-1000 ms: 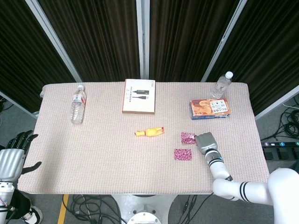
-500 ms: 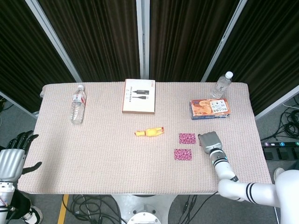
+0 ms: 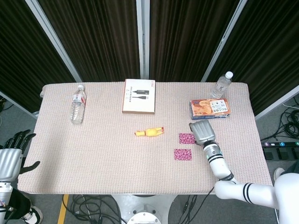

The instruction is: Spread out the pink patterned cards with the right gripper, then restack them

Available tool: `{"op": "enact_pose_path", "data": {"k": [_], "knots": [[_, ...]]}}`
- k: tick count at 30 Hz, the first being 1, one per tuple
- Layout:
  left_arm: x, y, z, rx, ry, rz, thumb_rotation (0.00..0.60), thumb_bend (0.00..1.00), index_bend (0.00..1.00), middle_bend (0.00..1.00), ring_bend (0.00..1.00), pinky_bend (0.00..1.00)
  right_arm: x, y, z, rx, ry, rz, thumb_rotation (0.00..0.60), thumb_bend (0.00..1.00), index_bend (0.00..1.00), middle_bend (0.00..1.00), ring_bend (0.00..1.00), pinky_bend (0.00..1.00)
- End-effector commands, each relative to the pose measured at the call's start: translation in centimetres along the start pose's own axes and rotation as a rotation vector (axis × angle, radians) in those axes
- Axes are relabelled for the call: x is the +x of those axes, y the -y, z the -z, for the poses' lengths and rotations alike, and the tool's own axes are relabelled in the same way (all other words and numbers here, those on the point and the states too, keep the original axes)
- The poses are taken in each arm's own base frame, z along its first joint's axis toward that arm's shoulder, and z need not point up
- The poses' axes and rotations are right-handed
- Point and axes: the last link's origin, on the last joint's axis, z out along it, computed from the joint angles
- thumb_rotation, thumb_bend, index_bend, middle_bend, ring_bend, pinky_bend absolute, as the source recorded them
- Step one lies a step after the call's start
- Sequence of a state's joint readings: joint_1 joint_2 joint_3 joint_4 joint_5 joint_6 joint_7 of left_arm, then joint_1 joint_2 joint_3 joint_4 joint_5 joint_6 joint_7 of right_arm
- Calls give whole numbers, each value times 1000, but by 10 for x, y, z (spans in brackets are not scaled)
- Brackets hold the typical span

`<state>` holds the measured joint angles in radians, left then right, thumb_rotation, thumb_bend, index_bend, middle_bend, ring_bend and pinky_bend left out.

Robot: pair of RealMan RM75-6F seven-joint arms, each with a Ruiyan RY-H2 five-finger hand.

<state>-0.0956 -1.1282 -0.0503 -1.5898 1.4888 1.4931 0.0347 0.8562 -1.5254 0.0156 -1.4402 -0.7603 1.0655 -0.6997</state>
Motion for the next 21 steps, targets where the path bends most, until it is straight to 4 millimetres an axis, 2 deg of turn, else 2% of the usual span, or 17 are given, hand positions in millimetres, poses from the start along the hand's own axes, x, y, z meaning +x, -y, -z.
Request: {"op": "enact_pose_path", "data": {"k": [1, 7, 15, 19, 21], "knots": [[0, 0, 0, -1, 1, 1, 600, 0, 227, 219, 134, 241, 2, 9, -7, 12, 14, 31, 597, 0, 474, 991, 835, 833], [1, 0, 0, -1, -5, 3, 600, 0, 227, 219, 134, 241, -2, 14, -15, -14, 23, 88, 591, 0, 466, 1000, 889, 923], [2, 0, 1, -4, -3, 6, 600, 0, 227, 219, 134, 241, -18, 24, -19, -38, 57, 64, 535, 0, 448, 1000, 893, 924], [2, 1, 1, -1, -3, 8, 600, 0, 227, 219, 134, 241, -20, 26, -21, -53, 60, 56, 489, 0, 423, 1000, 894, 925], [2, 1, 1, -2, -3, 9, 600, 0, 227, 219, 134, 241, -21, 25, -21, -66, 65, 52, 484, 0, 424, 1000, 894, 925]]}}
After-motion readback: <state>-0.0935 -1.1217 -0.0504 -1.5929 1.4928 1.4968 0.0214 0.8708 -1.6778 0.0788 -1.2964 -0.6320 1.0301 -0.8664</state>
